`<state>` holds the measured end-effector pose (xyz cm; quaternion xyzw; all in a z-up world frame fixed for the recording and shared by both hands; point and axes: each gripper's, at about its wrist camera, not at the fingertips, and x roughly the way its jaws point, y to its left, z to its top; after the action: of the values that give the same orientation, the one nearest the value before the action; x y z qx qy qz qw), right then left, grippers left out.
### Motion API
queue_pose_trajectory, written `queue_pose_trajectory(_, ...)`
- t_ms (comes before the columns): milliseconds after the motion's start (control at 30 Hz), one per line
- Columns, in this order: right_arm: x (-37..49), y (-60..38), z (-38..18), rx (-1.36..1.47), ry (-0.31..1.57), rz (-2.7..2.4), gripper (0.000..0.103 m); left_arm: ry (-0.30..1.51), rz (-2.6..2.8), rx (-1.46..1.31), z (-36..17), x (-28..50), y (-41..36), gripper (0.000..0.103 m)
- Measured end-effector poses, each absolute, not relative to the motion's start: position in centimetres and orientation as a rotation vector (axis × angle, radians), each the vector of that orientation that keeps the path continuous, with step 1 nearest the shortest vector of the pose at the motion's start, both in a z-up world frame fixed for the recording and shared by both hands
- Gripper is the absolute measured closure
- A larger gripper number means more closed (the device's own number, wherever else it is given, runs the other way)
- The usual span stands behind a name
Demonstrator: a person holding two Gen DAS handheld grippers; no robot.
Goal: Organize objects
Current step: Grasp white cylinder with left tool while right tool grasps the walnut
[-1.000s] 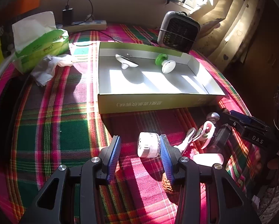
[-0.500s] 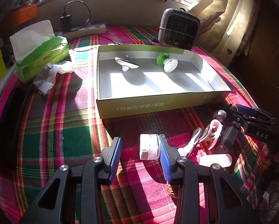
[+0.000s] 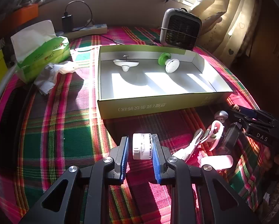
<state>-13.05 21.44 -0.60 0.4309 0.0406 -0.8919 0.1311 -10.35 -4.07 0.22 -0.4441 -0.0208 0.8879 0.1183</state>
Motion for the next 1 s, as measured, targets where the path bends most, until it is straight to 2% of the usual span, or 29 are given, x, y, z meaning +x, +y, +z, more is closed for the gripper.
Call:
queue_pose_trajectory(167,-13.05,21.54,-0.56,1.247,0.119,-2.592,0.069,-0.061,2.596,-1.299,0.22,-10.34,-4.03,0.087)
queue_pose_trajectory(1000,-12.88,21.66,-0.35,1.243,0.111,-2.595,0.069,-0.067,2.592,-1.299,0.33,-10.3,-3.99,0.087)
